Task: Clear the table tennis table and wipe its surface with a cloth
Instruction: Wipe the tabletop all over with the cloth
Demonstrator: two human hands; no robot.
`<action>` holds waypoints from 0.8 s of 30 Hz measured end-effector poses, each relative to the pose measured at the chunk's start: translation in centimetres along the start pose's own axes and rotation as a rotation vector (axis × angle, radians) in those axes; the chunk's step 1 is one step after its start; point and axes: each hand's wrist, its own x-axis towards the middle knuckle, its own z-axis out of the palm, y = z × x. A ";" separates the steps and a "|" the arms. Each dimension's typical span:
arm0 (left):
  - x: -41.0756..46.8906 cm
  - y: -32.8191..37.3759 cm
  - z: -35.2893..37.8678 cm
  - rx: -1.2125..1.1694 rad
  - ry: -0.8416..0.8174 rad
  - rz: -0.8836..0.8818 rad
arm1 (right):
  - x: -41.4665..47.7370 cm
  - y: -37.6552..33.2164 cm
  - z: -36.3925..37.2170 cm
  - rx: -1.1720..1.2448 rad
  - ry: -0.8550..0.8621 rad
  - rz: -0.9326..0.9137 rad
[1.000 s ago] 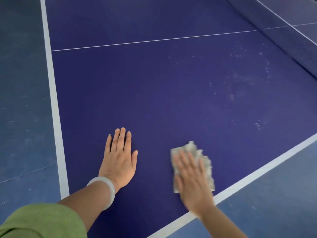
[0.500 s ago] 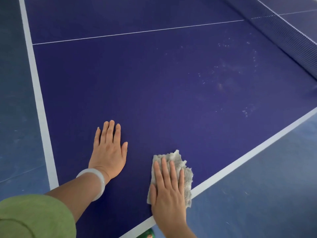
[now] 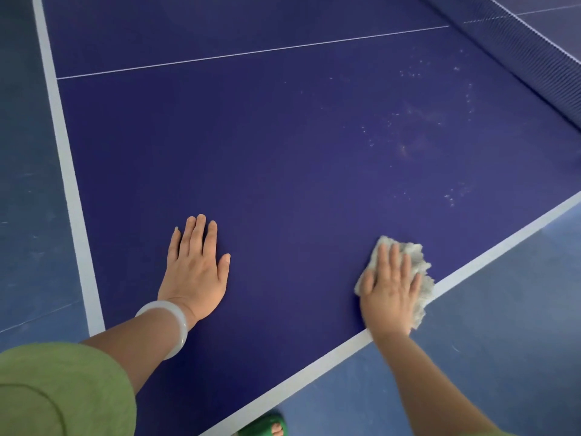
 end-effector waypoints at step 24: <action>1.2 4.5 -1.4 -0.118 0.003 -0.109 | 3.8 6.0 -1.4 0.031 -0.074 -0.382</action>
